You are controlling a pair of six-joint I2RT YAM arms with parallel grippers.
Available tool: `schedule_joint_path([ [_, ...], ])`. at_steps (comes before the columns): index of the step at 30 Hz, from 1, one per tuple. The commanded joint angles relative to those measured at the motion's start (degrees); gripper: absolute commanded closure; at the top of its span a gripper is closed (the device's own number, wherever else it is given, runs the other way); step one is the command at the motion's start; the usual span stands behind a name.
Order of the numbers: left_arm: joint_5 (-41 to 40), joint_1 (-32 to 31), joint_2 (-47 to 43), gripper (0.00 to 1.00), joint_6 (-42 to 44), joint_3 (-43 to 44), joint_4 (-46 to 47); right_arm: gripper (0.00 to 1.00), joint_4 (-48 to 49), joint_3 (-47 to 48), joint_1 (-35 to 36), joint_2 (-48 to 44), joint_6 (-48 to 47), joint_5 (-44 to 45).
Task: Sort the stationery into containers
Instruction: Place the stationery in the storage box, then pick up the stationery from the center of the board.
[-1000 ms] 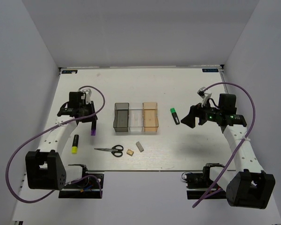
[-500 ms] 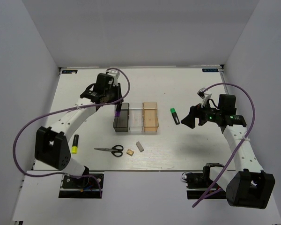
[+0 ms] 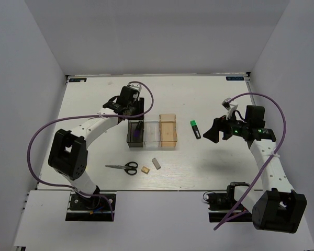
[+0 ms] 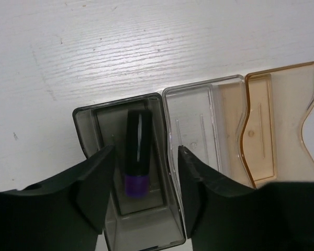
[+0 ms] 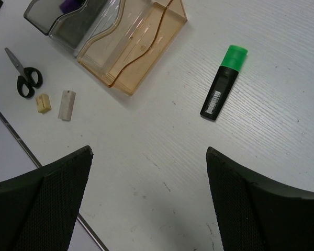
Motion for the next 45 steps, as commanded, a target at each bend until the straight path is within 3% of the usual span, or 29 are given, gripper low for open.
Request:
schedule_joint_path([
  [1, -1.4, -0.3, -1.9, 0.36, -0.2, -0.1, 1.2, 0.10, 1.5, 0.0, -0.5, -0.3, -0.2, -0.4],
  [5, -1.2, -0.5, -3.7, 0.36, -0.1, -0.1, 0.4, 0.10, 1.6, 0.0, -0.8, -0.4, -0.2, -0.3],
  [6, -1.5, -0.6, -5.4, 0.41, -0.1, -0.2, 0.3, 0.10, 1.6, 0.0, -0.9, -0.4, -0.2, -0.4],
  [7, -2.8, -0.5, -6.2, 0.61, 0.1, -0.6, 0.0, 0.10, 1.6, 0.0, -0.9, -0.6, -0.1, -0.4],
  [10, -9.1, 0.1, -12.2, 0.98, -0.2, -5.3, -1.7, 0.10, 1.1, 0.0, -1.1, -0.8, -0.1, -0.7],
  [12, -11.4, 2.7, -16.3, 1.00, -1.5, -7.8, -6.0, 0.17, 0.9, 0.4, -1.5, -1.1, -0.5, -1.5],
  [13, -11.9, 5.8, -18.8, 1.00, -3.7, -9.4, -7.0, 0.45, 0.4, 0.5, -1.6, -1.1, -0.6, -2.0],
  [14, -12.4, 7.2, -21.2, 1.00, -4.5, -14.0, -10.6, 0.58, 0.2, 0.7, -1.7, -1.3, -0.8, -2.2],
  [15, -12.3, 12.6, -23.1, 1.00, -6.0, -15.6, -11.6, 0.82, 0.1, 0.7, -1.7, -1.7, -0.8, -3.2],
  [16, -11.7, 14.3, -24.0, 0.97, -6.2, -18.1, -12.6, 0.90, 0.1, 0.7, -1.6, -1.8, -0.8, -3.6],
  [17, -11.1, 17.7, -25.3, 0.86, -6.4, -20.5, -15.0, 0.92, 0.2, 0.7, -1.6, -1.7, -0.8, -3.9],
  [18, -11.0, 19.1, -26.0, 0.72, -5.1, -22.0, -15.4, 0.90, 0.4, 0.7, -1.7, -1.8, -0.7, -4.3],
  [20, -11.4, 24.2, -25.6, 0.60, -5.4, -22.7, -20.1, 0.53, 0.1, 0.9, -1.5, -1.8, -0.7, -4.9],
  [22, -11.5, 28.6, -24.9, 0.45, -5.9, -22.9, -22.2, 0.30, -2.0, 2.0, -1.5, -1.7, -1.9, -5.6],
  [23, -12.3, 29.1, -24.9, 0.45, -6.4, -23.4, -23.2, 0.27, -3.0, 2.4, -1.4, -1.5, -2.0, -5.7],
  [30, -13.7, 34.4, -26.0, 0.31, -6.2, -25.4, -22.9, 0.26, -4.8, 3.4, -1.6, -2.8, -3.0, -6.2],
  [36, -10.6, 34.9, -23.1, 0.23, 2.5, -29.5, -19.8, 0.26, -5.0, 3.6, -1.5, -2.9, -2.8, -7.9],
  [45, -9.6, 34.1, -18.1, 0.27, 8.6, -32.0, -12.2, 0.24, -5.1, 3.6, -1.6, -2.6, -3.1, -7.3],
])
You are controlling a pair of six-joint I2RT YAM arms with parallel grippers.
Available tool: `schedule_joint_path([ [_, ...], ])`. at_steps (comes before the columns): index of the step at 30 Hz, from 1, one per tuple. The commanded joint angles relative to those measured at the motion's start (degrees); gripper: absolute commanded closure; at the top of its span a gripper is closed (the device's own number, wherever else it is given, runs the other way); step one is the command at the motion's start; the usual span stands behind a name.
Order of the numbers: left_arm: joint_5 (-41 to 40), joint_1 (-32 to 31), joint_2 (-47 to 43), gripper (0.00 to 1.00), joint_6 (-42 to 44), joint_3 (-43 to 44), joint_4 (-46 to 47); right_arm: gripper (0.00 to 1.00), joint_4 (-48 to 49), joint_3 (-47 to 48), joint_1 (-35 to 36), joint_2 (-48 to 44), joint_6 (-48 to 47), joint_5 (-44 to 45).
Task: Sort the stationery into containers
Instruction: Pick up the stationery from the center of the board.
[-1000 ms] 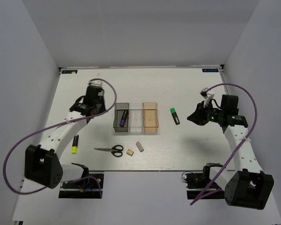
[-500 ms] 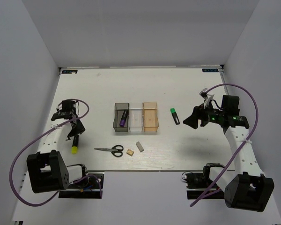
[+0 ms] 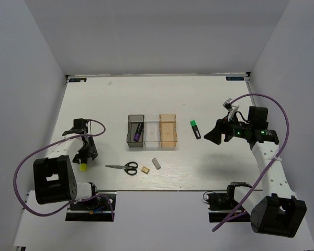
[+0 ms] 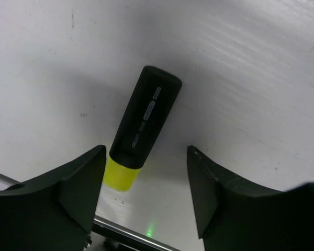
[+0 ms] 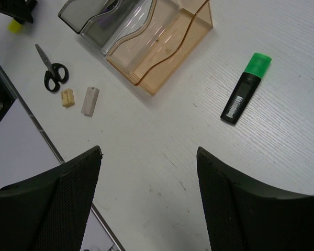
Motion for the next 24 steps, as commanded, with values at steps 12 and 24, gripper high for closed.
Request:
schedule_joint_path([
  [12, 6.2, 2.1, 6.1, 0.66, 6.1, -5.4, 10.7, 0.24, -0.1, 2.2, -1.5, 0.7, -0.4, -0.6],
  [24, 21.8, 0.0, 2.2, 1.00, -0.7, 3.5, 8.1, 0.24, 0.3, 1.7, -3.1, 0.8, 0.2, -2.2],
])
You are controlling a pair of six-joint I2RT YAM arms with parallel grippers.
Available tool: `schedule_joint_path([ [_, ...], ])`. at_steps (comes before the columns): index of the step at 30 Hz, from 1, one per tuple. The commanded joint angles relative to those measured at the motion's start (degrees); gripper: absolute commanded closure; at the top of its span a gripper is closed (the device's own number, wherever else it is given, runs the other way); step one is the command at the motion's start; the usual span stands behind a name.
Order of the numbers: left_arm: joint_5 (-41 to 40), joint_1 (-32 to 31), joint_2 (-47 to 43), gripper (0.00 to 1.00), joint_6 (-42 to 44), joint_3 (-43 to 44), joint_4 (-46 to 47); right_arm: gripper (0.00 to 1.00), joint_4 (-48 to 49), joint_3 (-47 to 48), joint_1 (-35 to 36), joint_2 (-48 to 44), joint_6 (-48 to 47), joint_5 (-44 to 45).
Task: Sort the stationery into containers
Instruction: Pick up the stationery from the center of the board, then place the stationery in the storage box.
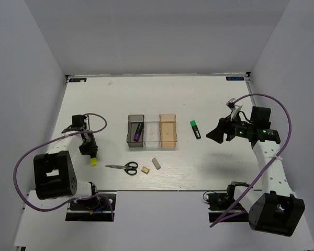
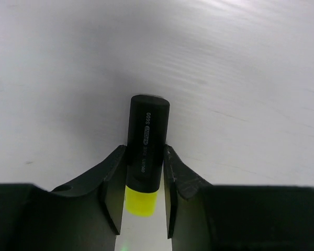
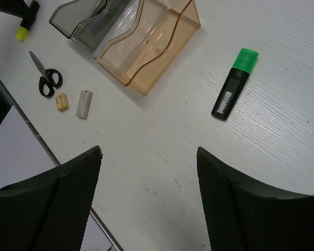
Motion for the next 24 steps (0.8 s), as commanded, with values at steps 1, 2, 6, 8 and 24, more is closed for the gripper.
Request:
schedule_joint_path([
  [1, 11.3, -3.4, -2.8, 1.00, -5.3, 2.7, 0.5, 0.24, 0.1, 1.6, -0.5, 0.0, 0.4, -2.0],
  [2, 11.8, -4.1, -3.3, 1.00, -6.6, 3.4, 0.5, 0.24, 0.1, 1.5, -0.7, -0.1, 0.4, -2.0],
  [6, 12.6, -10.4, -5.1, 1.00, -10.2, 10.0, 0.7, 0.26, 0.0, 1.4, -0.9, 0.2, 0.3, -1.8],
  [8, 11.2, -14.8, -5.3, 1.00, -12.5, 12.6, 1.0, 0.37, -0.2, 1.6, -1.0, 0.6, 0.2, -1.6],
  [24, 1.7, -33.2, 8.8, 1.00, -17.7, 28.8, 7.8, 0.87, 0.8, 0.9, -1.7, 2.3, 0.7, 0.1],
])
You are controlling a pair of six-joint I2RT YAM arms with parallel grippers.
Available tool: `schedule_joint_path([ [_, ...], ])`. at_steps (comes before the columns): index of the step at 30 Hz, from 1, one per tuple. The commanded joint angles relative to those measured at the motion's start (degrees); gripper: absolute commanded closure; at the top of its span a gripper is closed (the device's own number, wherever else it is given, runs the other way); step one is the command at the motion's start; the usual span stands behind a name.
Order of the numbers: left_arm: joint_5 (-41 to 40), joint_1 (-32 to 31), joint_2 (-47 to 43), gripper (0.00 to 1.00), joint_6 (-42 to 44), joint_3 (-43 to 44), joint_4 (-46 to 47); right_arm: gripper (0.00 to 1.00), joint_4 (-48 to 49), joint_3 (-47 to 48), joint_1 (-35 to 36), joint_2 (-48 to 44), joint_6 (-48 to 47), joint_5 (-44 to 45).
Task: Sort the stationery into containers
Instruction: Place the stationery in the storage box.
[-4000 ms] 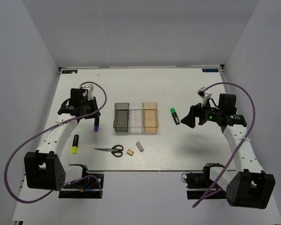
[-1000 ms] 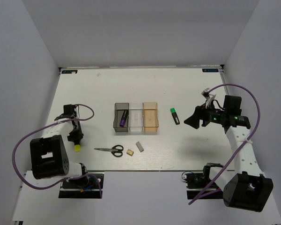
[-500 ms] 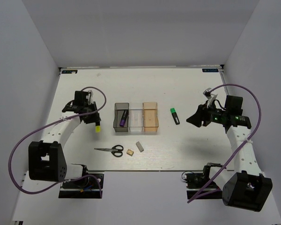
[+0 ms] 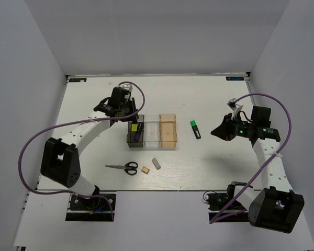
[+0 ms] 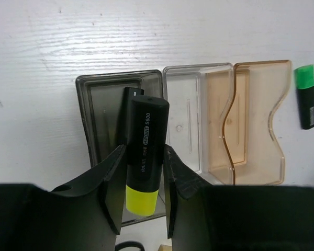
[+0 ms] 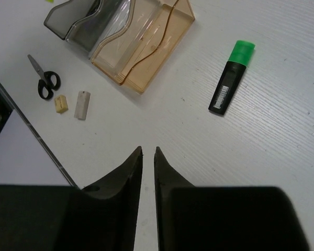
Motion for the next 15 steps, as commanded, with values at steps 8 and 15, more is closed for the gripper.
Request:
schedule_joint_path([
  [8, -6.4, -3.4, 3.5, 0.75, -1.6, 0.3, 1.9, 0.50, 0.7, 0.8, -0.9, 1.7, 0.2, 0.5],
  [15, -6.4, -3.4, 1.6, 0.32, -0.3, 1.0, 1.1, 0.29, 1.6, 0.8, -0.7, 2.8, -0.4, 2.2],
])
